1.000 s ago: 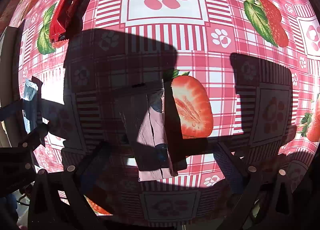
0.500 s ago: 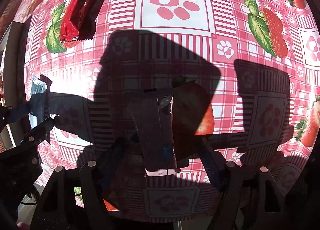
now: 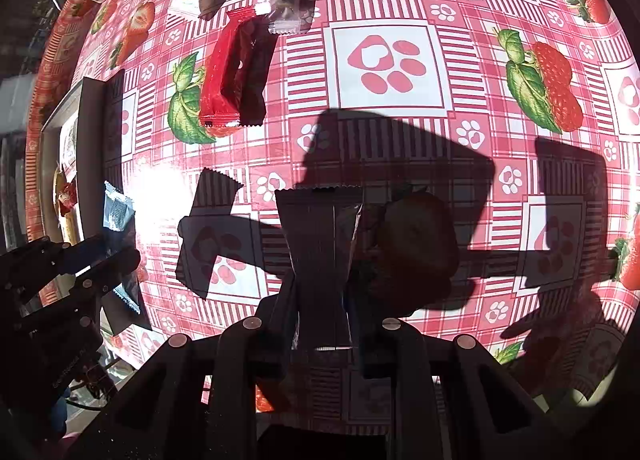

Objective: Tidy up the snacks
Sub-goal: 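Lower both bars into the tray and open both tools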

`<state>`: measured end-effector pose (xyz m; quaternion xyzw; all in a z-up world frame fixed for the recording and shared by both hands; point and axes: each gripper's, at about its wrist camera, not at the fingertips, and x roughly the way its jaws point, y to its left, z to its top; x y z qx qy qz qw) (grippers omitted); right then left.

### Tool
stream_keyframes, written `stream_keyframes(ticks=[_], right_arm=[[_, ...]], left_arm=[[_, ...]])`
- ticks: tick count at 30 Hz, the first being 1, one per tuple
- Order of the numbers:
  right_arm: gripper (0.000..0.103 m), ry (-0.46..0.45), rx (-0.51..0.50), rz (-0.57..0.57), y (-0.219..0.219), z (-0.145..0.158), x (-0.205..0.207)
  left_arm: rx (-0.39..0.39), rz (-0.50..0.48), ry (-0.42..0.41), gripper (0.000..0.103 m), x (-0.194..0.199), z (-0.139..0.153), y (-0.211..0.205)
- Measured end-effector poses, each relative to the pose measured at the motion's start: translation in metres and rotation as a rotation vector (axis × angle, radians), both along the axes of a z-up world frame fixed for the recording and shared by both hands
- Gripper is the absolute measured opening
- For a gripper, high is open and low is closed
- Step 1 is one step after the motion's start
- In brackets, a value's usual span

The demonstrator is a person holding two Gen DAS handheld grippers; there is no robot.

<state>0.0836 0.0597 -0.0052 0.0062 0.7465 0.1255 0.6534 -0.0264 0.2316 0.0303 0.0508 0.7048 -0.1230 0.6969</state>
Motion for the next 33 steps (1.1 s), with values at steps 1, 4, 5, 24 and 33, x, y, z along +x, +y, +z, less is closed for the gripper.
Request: stream_keyframes(ticks=[1,4,5,24,33], right_arm=[[0.024,-0.002,0.006,0.001,0.003,0.004,0.002],[0.024,-0.017,0.020,0.016,0.016,0.017,0.005],[0.024,-0.022,0.025,0.024,0.022,0.021,0.006],[0.024,-0.081,0.121,0.303,0.173,0.056,-0.010],[0.024,-0.046,0.157,0.407,0.235,0.052,-0.031]], left_arm=[[-0.005,0.005,-0.006,0.025,-0.001,0.004,0.002],[-0.018,0.021,-0.031,0.025,-0.004,0.016,0.015],[-0.018,0.027,-0.040,0.025,-0.004,0.020,0.019],[0.007,0.298,-0.100,0.025,-0.041,0.041,0.145],[0.035,0.395,-0.046,0.025,-0.065,0.024,0.195]])
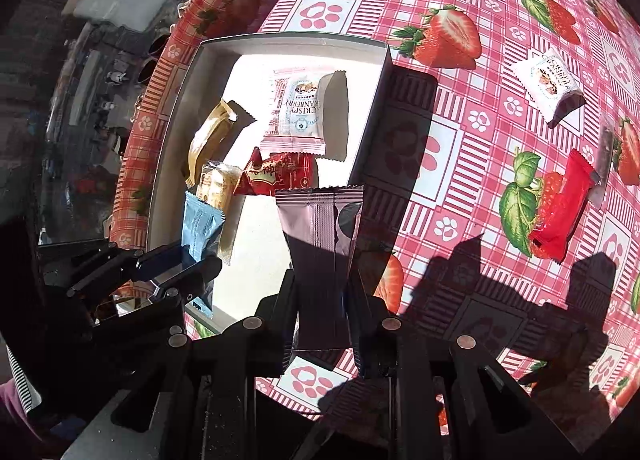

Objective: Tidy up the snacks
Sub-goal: 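Lower both bars into the tray and open both tools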

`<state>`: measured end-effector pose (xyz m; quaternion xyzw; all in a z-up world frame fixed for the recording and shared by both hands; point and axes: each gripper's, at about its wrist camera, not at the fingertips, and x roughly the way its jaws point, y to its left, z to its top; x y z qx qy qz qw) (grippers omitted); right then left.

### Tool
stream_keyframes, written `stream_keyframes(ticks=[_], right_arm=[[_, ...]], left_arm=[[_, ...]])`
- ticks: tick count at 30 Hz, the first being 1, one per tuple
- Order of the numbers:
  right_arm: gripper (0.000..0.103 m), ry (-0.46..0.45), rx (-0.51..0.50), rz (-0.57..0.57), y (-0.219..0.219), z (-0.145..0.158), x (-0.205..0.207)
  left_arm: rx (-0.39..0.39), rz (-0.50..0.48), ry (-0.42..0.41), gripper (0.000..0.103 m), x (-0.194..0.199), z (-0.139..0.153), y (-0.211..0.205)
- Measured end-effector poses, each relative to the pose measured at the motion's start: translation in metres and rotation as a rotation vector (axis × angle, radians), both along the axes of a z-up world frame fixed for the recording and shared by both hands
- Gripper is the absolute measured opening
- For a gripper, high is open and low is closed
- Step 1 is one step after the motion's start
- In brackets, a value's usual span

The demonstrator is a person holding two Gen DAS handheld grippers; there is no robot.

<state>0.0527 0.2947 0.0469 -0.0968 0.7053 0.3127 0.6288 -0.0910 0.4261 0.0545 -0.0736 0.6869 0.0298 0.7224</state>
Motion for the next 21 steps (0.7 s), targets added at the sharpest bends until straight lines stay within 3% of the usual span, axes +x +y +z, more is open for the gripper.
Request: stream_keyframes(ticks=[9,18,20,21], right_arm=[[0.024,0.024,-0.013,0.082,0.041,-0.009,-0.016],[0.024,0.067,-0.026,0.075,0.054,-0.024,-0.018],[0.025,0.081,-0.030,0.071,0.052,-0.026,-0.017],[0.025,0.087,-0.032,0.067,0.051,-0.027,-0.015]], left_arm=[[-0.004,0.023,0.041,0.025,-0.014,-0.012,0.022],[0.010,-0.010,0.087,0.026,-0.017,-0.023,0.018],[0.011,-0.012,0.105,0.034,-0.014,-0.026,0.016],[0.010,-0.011,0.111,0.045,-0.014,-0.026,0.016]])
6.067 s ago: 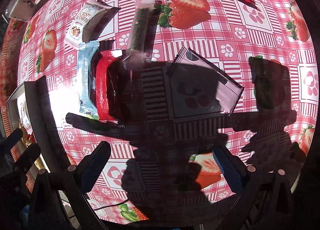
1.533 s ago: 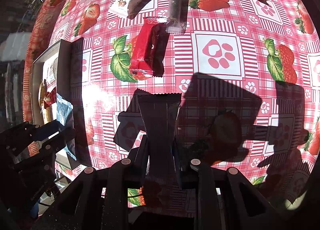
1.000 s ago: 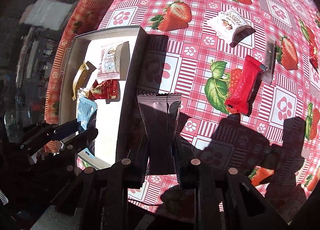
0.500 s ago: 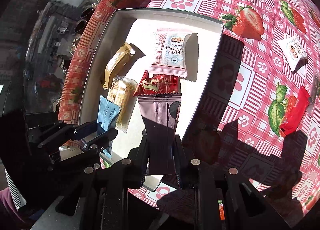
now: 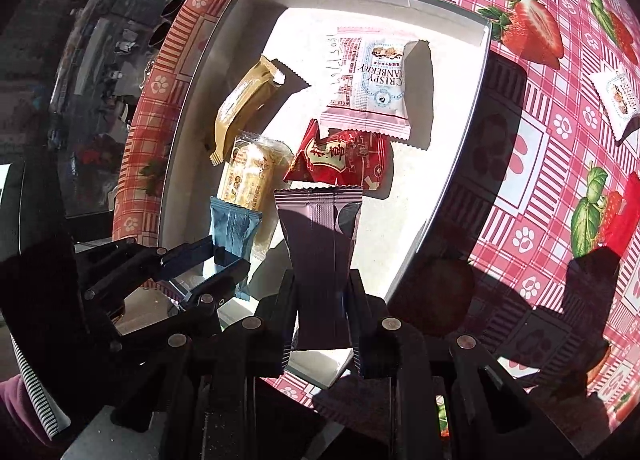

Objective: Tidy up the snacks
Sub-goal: 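Lower both bars into the tray and open both tools, then move the left tool to the red bar while the right tool grasps the red candy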

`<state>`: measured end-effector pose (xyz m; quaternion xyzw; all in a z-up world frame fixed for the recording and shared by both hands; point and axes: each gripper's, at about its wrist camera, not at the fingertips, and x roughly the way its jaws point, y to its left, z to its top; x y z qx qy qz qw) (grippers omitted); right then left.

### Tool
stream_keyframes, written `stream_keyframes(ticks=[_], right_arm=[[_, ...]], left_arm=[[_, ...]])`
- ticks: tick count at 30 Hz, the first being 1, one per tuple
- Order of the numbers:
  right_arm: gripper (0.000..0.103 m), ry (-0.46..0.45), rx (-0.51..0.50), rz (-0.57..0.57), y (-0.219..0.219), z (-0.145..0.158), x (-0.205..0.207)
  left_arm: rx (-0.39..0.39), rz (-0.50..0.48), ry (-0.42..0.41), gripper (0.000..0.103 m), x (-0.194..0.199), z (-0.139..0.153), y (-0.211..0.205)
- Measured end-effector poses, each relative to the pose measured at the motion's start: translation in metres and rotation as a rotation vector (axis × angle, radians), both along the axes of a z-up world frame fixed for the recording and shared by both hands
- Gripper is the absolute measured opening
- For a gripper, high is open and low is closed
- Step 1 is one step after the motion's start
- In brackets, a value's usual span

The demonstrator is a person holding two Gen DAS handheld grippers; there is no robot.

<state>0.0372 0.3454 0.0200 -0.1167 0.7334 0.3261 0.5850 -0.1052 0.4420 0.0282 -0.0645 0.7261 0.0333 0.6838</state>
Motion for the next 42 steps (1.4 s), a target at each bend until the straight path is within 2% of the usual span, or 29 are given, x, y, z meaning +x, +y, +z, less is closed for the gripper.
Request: stream_keyframes(ticks=[1,2,3,5,10,13,14,15,16,26,34,42], right_arm=[[0.025,0.003,-0.003,-0.004,-0.001,-0.001,0.001],[0.033,0.007,-0.006,-0.012,-0.004,-0.001,0.002],[0.055,0.010,-0.007,-0.019,-0.006,-0.001,0.004],[0.084,-0.005,-0.009,-0.042,-0.015,0.002,0.009],[0.085,-0.026,-0.041,-0.112,-0.046,0.007,0.026],[0.085,-0.023,-0.061,-0.194,-0.074,0.006,0.041],[0.090,-0.017,-0.065,-0.227,-0.087,0.007,0.047],[0.101,-0.011,-0.067,-0.258,-0.099,0.007,0.051],[0.102,-0.009,-0.065,-0.294,-0.111,0.008,0.055],[0.102,-0.033,-0.067,-0.506,-0.212,0.028,0.099],[0.102,-0.103,-0.095,-0.609,-0.278,0.044,0.147],[0.102,-0.127,-0.117,-0.691,-0.328,0.037,0.188]], left_arm=[[0.003,0.003,0.003,0.052,0.000,0.000,0.000],[0.006,0.005,-0.001,0.063,0.001,0.002,-0.001],[0.006,0.007,-0.006,0.067,0.002,0.003,-0.002],[0.002,0.005,-0.010,0.070,0.006,0.007,-0.007],[-0.011,-0.032,-0.026,0.073,0.018,0.018,-0.028],[-0.022,-0.070,-0.043,0.074,0.026,0.027,-0.047],[-0.029,-0.081,-0.049,0.074,0.028,0.031,-0.054],[-0.037,-0.090,-0.054,0.074,0.030,0.034,-0.060],[-0.045,-0.099,-0.058,0.074,0.033,0.037,-0.067],[-0.092,-0.210,-0.098,0.074,0.053,0.058,-0.120],[-0.103,-0.263,-0.097,0.074,0.072,0.061,-0.160],[-0.089,-0.274,-0.081,0.074,0.089,0.058,-0.180]])
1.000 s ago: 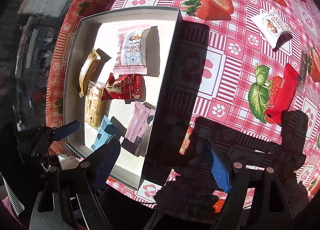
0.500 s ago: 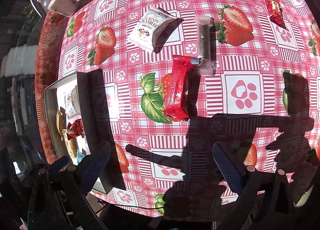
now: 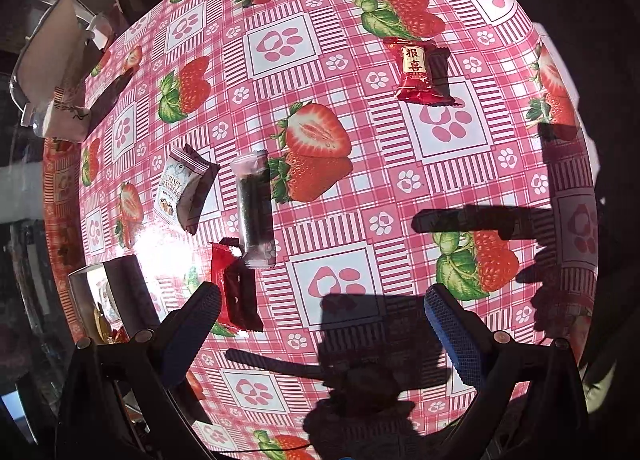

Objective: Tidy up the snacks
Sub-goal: 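Move the left tool to the red bar while the right tool grasps the red candy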

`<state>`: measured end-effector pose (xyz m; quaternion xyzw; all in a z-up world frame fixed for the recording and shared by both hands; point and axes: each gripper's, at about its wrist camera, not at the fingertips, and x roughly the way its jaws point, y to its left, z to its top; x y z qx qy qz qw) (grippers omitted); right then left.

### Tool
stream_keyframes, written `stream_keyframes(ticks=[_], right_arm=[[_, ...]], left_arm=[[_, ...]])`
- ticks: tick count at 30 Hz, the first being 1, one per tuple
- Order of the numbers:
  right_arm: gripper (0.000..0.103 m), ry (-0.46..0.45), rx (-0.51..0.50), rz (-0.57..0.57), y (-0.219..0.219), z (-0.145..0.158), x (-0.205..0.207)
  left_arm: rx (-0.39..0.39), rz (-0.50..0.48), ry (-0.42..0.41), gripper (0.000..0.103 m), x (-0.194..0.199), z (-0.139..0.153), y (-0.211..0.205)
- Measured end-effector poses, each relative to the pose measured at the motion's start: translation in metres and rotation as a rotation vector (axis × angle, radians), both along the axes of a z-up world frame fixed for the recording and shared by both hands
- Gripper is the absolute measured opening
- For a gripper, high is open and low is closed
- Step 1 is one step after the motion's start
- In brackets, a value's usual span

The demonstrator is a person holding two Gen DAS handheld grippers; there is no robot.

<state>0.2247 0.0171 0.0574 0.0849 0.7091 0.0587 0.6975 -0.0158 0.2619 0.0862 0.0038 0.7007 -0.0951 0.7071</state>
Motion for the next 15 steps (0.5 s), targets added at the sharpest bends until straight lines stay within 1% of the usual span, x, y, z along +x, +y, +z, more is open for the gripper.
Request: stream_keyframes(ticks=[4,10,15], right_arm=[[0.102,-0.016,-0.012,-0.041,-0.017,-0.009,0.018],[0.102,-0.108,-0.080,-0.084,-0.030,-0.018,0.044],[0.102,-0.141,-0.117,-0.121,-0.034,-0.032,0.068]], left_arm=[[0.012,-0.002,0.008,0.074,0.005,-0.003,-0.005],[0.030,0.011,0.048,0.075,0.006,-0.015,-0.007],[0.051,0.037,0.087,0.075,0.003,-0.023,-0.001]])
